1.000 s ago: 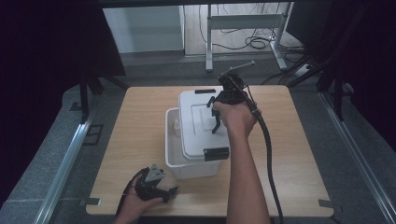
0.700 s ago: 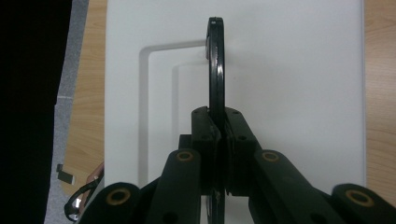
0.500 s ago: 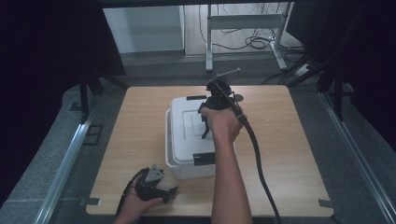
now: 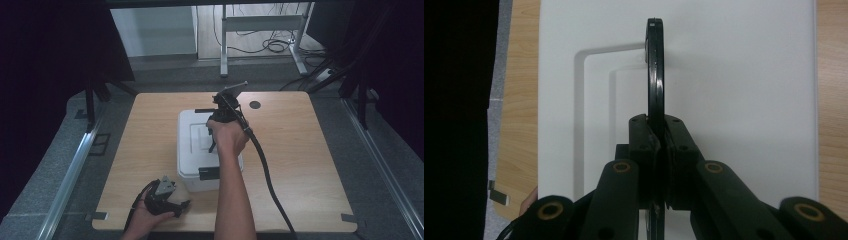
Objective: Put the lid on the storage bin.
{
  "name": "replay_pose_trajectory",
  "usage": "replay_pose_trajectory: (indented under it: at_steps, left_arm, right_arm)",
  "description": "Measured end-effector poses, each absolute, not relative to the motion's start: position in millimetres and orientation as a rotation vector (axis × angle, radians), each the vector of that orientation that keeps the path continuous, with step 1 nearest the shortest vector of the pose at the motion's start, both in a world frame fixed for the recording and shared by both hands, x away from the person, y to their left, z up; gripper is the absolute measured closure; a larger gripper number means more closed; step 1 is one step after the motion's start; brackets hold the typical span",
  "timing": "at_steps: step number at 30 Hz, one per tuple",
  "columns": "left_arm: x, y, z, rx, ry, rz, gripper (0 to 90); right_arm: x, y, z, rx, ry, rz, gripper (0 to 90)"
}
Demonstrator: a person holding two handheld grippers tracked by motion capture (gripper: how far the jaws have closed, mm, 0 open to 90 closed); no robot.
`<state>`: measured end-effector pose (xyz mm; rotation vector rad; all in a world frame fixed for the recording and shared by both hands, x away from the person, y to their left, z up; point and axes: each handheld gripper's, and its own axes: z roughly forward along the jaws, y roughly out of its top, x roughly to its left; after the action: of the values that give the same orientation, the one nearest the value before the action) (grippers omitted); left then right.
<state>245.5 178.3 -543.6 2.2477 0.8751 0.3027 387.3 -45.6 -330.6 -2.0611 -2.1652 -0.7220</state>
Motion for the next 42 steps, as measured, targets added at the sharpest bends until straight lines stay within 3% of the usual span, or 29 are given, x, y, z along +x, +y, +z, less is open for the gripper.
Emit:
replay_pose_trajectory:
  at_steps: [36,40,42]
  left_arm:
    - [246.6,177.5,-543.7,2.25,0.864,0.3,11.8]
    - [246.7,177.5,-543.7,2.251,0.864,0.3,11.8]
    - [246.7,177.5,-543.7,2.251,0.864,0.3,11.8]
  right_arm:
    - [395.7,-50.0,-359.4,-1.996,-2.127,-0.786,82.6]
    - [395.6,-51.2,-358.2,-1.984,-2.156,-0.792,76.5]
    - [396.1,-57.0,-355.3,-1.972,-2.16,-0.806,62.8]
